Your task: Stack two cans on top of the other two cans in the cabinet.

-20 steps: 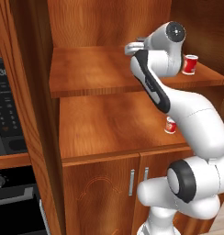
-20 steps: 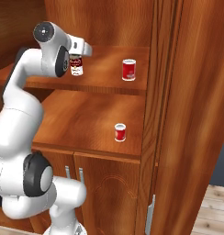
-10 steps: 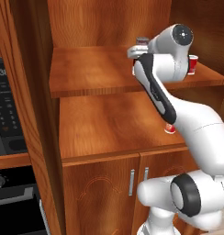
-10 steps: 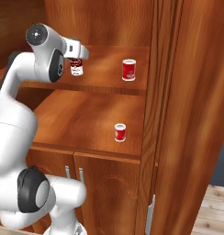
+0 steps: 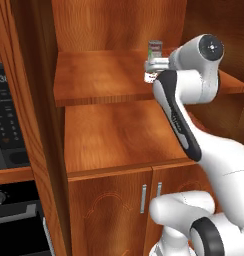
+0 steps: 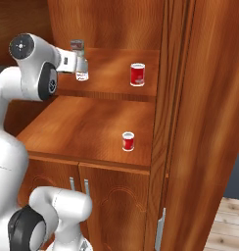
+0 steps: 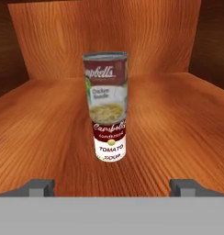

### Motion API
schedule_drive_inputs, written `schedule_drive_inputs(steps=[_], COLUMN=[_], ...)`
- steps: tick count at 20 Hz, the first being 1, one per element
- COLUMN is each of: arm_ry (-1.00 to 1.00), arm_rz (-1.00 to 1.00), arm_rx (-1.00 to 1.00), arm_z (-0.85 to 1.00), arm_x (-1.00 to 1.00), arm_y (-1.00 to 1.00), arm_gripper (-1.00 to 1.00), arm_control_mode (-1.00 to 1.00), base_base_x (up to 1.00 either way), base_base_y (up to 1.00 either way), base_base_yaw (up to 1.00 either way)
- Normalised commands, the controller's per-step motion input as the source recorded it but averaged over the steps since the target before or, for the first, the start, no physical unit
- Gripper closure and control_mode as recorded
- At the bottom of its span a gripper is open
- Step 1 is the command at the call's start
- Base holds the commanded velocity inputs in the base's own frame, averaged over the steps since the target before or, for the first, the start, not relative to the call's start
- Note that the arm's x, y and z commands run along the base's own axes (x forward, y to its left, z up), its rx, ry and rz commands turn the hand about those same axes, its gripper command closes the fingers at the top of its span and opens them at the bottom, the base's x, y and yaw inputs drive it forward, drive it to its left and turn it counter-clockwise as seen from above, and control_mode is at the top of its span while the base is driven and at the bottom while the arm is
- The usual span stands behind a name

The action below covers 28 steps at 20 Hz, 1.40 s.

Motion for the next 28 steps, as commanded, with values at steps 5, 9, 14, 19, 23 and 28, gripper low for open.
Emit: schedule_drive_inputs(steps=[5, 9, 14, 19, 23, 28], arm_ry=[-0.02, -0.01, -0.01, 0.00, 0.00, 0.02], arm_rz=[-0.07, -0.10, -0.11, -0.12, -0.14, -0.14], arm_rx=[0.01, 0.00, 0.00, 0.00, 0.00, 0.00], arm_z=[-0.04, -0.06, -0.11, -0.13, -0.15, -0.25], arm_x=[-0.75, -0.76, -0.74, -0.72, -0.60, -0.49], arm_y=[0.00, 0.00, 0.00, -0.01, -0.08, -0.14], arm_gripper=[-1.00, -1.00, -1.00, -1.00, -1.00, -1.00], arm_control_mode=[-1.00, -1.00, -1.00, -1.00, -1.00, -1.00], base_base_x=[0.00, 0.00, 0.00, 0.00, 0.00, 0.00], base_base_y=[0.00, 0.00, 0.00, 0.00, 0.00, 0.00], base_base_yaw=[0.00, 0.00, 0.00, 0.00, 0.00, 0.00])
